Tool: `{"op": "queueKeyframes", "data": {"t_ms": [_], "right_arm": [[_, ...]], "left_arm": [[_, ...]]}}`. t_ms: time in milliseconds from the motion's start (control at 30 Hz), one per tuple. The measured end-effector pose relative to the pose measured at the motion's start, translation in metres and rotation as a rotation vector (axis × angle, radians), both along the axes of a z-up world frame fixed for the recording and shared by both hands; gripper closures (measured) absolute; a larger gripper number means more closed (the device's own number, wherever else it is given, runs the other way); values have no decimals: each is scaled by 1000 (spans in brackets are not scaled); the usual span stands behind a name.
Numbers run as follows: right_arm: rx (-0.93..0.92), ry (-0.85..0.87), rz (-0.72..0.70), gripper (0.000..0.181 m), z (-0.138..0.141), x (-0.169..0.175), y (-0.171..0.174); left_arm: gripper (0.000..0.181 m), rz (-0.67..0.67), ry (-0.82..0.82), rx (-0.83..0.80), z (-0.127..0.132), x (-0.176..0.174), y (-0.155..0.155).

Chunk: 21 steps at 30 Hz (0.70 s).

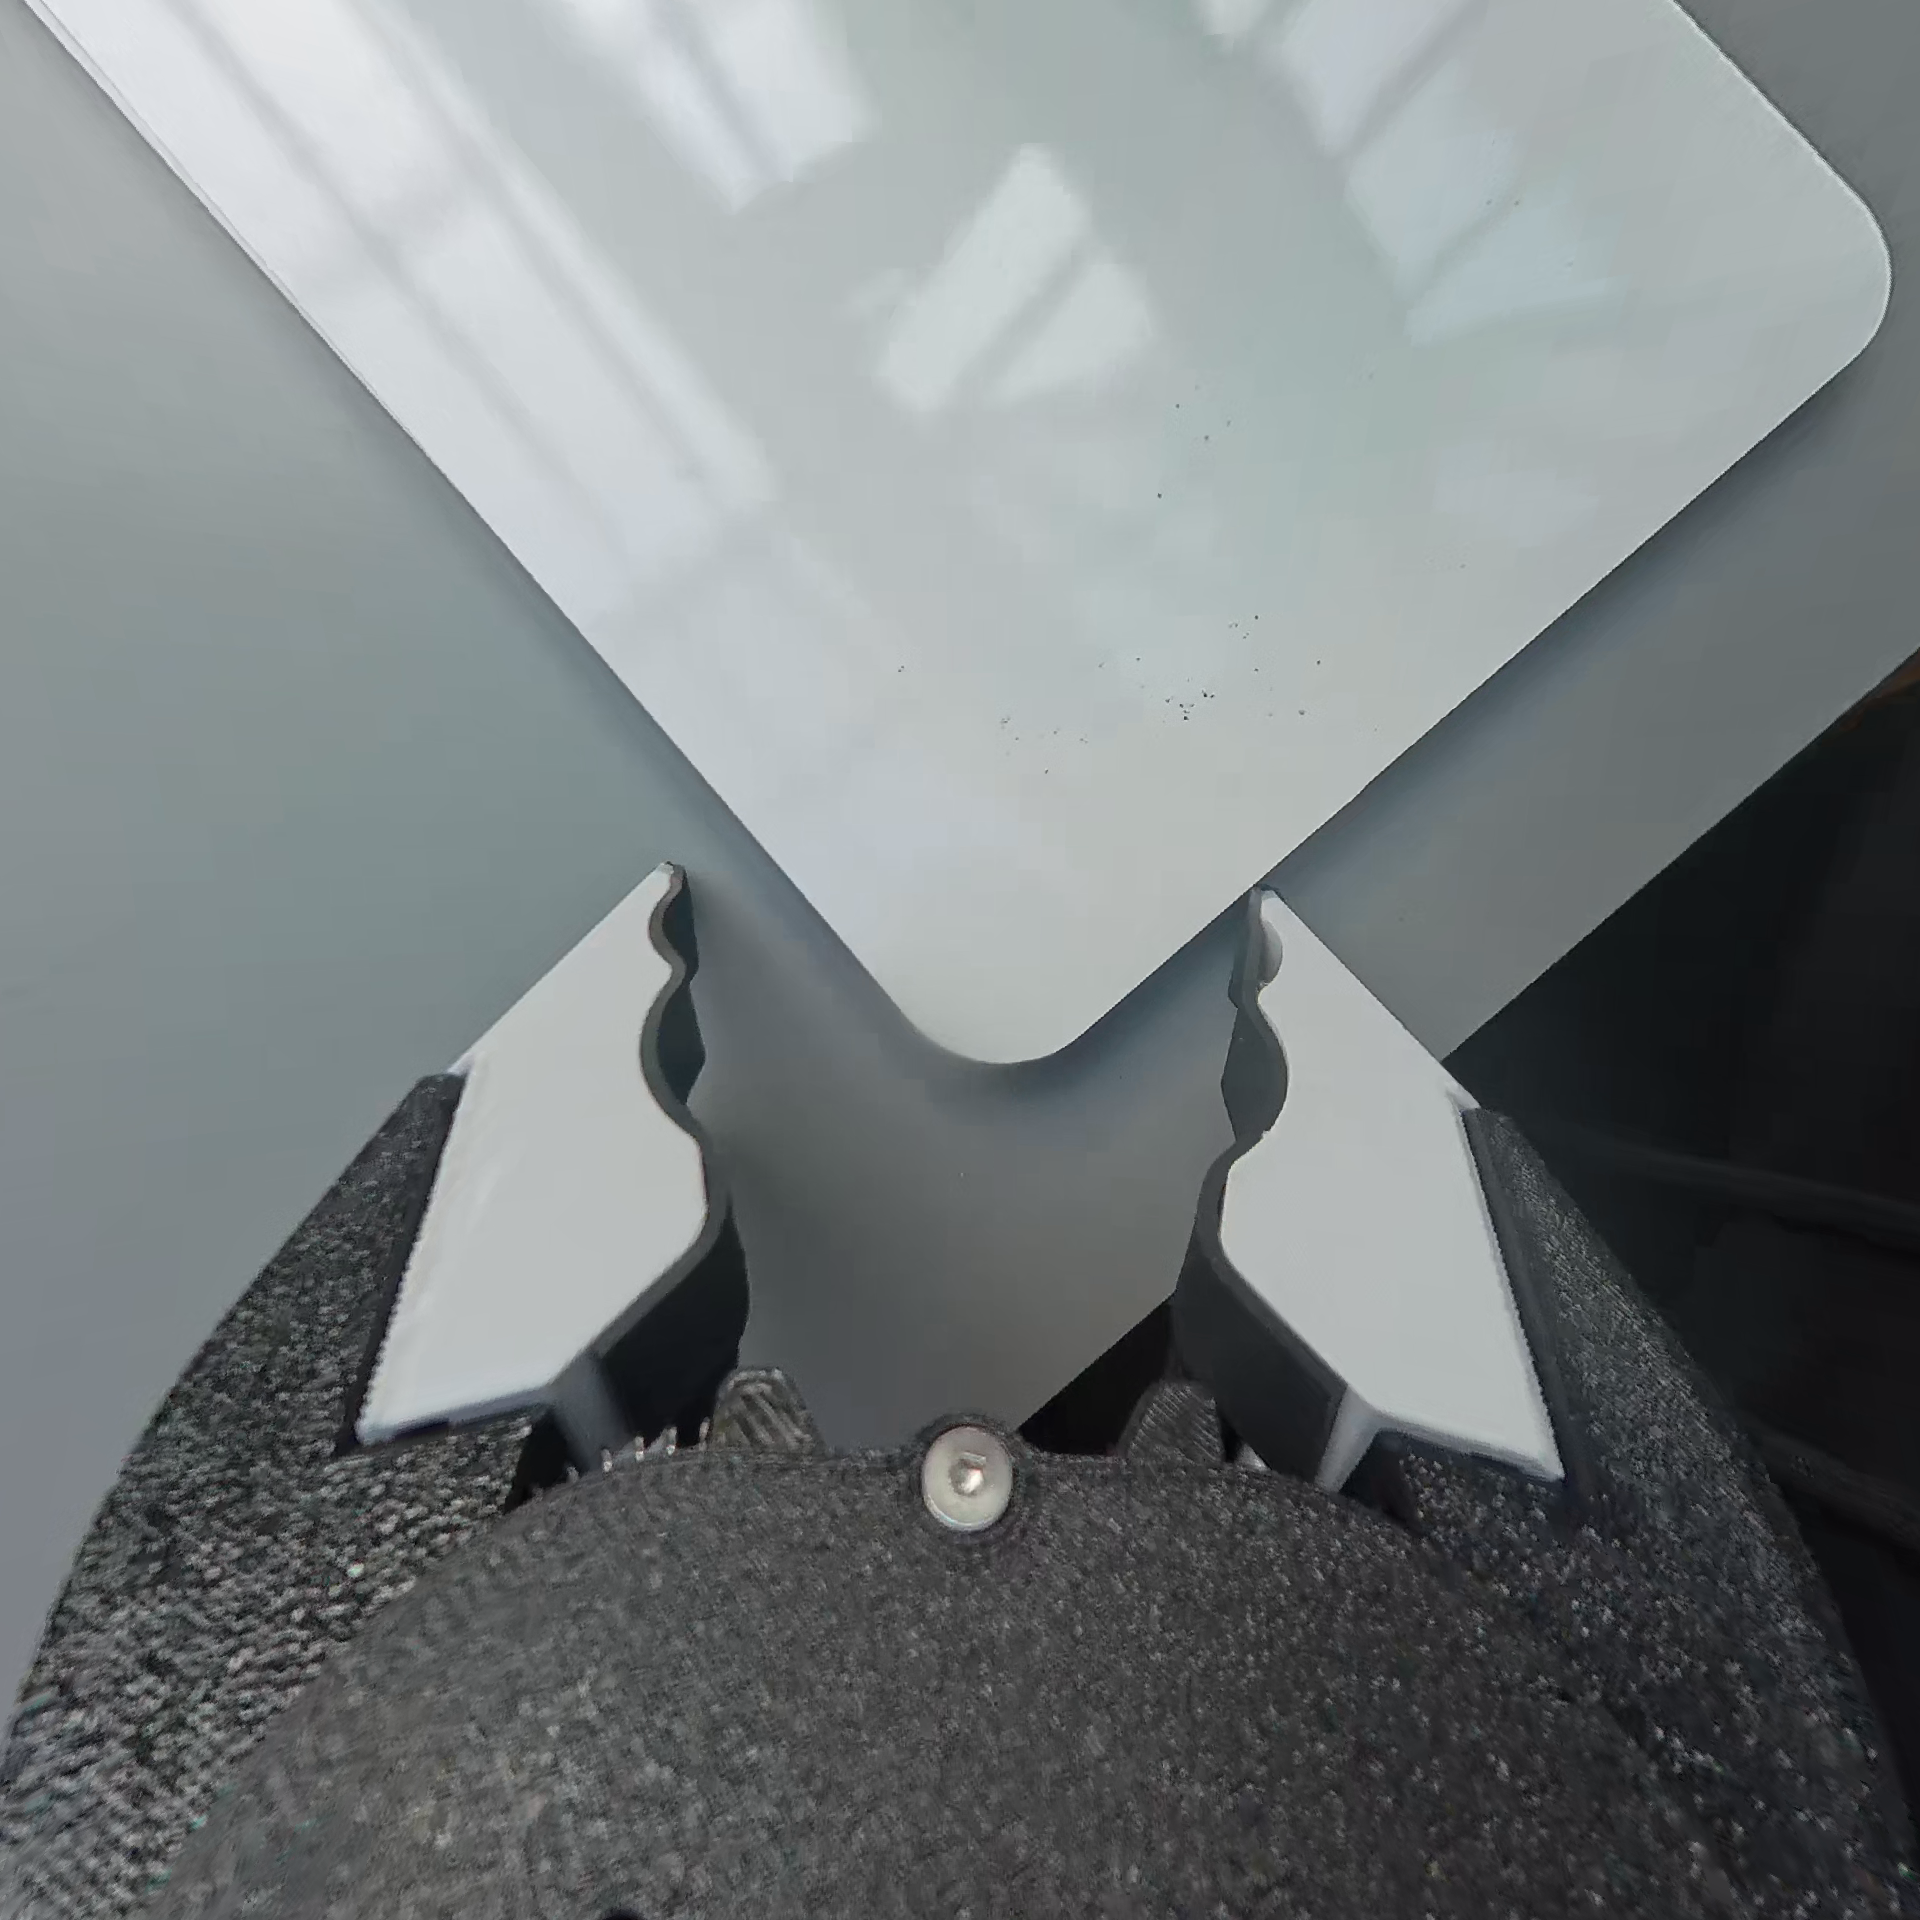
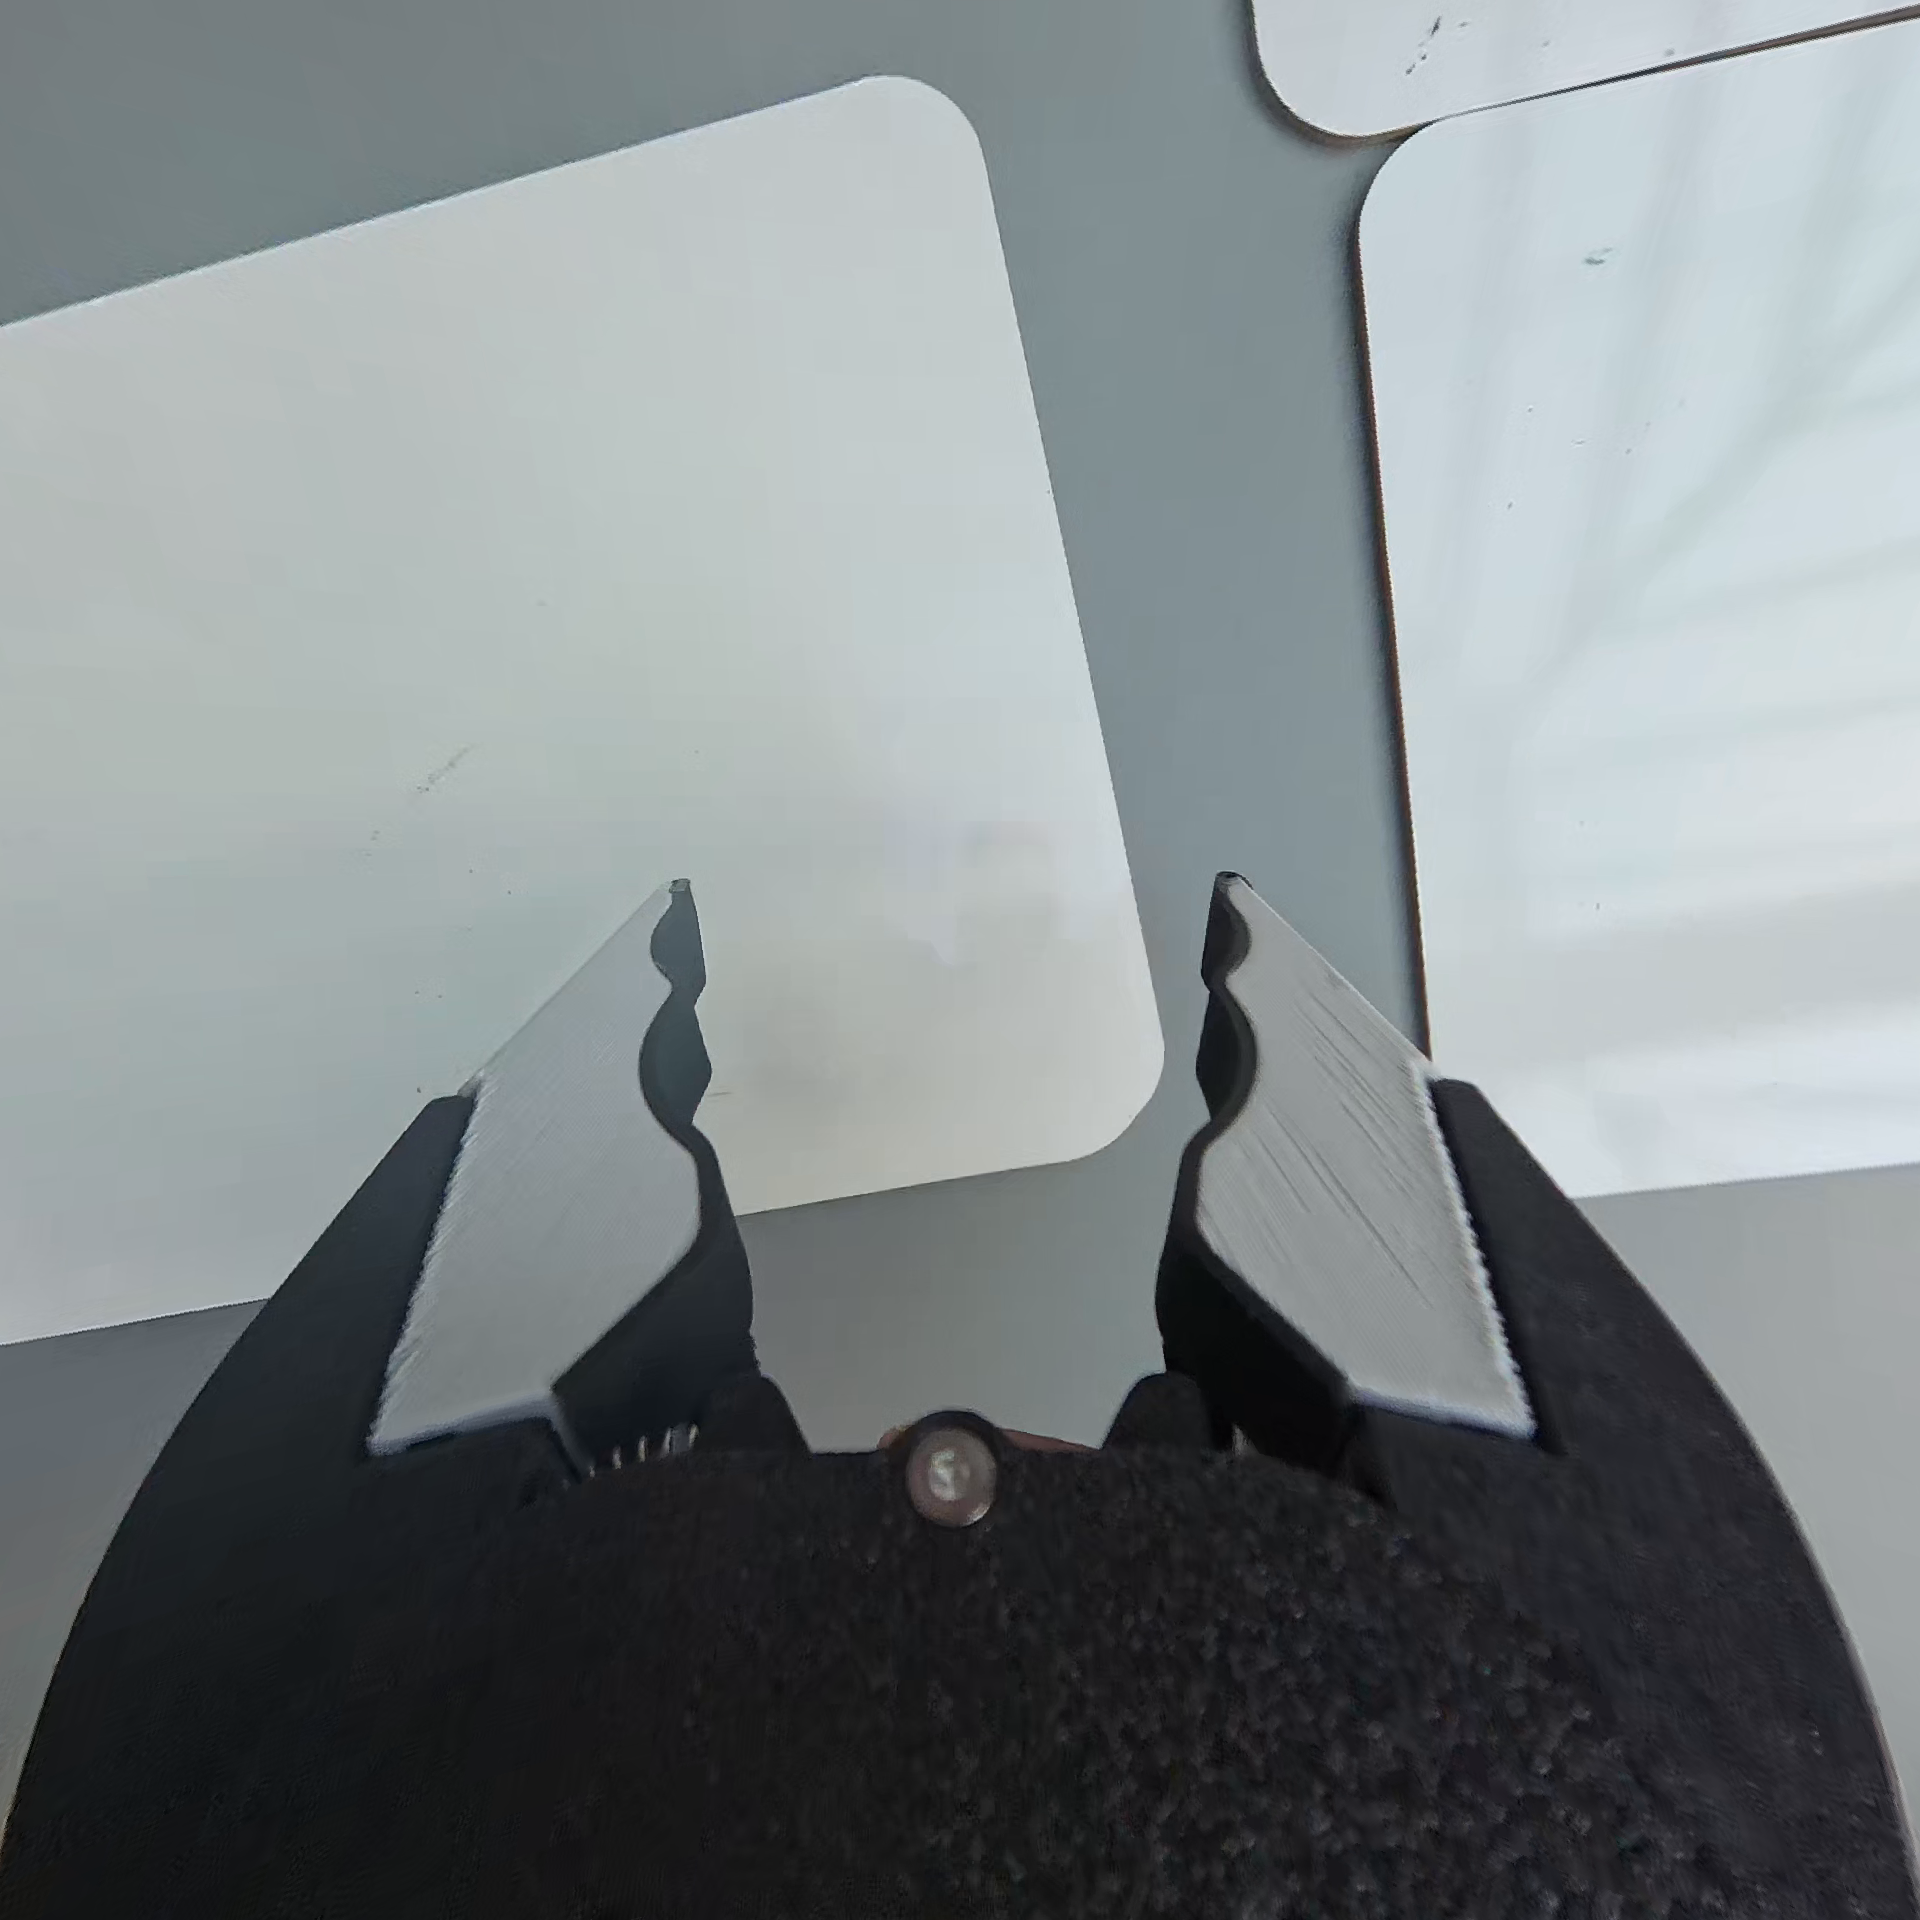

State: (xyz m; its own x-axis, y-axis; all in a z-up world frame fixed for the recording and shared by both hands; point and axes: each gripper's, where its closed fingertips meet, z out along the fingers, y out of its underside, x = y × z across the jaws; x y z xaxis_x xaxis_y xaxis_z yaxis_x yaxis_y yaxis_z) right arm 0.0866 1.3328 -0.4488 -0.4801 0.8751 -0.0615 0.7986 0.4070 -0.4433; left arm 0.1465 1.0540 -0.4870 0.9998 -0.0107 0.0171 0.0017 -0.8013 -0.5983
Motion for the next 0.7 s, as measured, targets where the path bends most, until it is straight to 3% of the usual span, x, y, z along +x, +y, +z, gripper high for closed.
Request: {"op": "queueKeyframes", "data": {"t_ms": [167,333,567,600,700], "right_arm": [[-48,-146,100,105,-29,1,2],[-43,-104,93,117,-31,-1,5],[-37,-104,86,119,-30,-3,6],[-31,-100,71,117,-30,-4,6],[-64,-51,-76,96,-17,-4,18]], "left_arm": [[82,90,-7,0,0,2,-3],[84,132,-11,-4,1,4,-4],[102,108,-14,-10,3,10,-6],[98,106,-21,-10,3,10,-6],[92,138,-133,27,17,7,-8]]}}
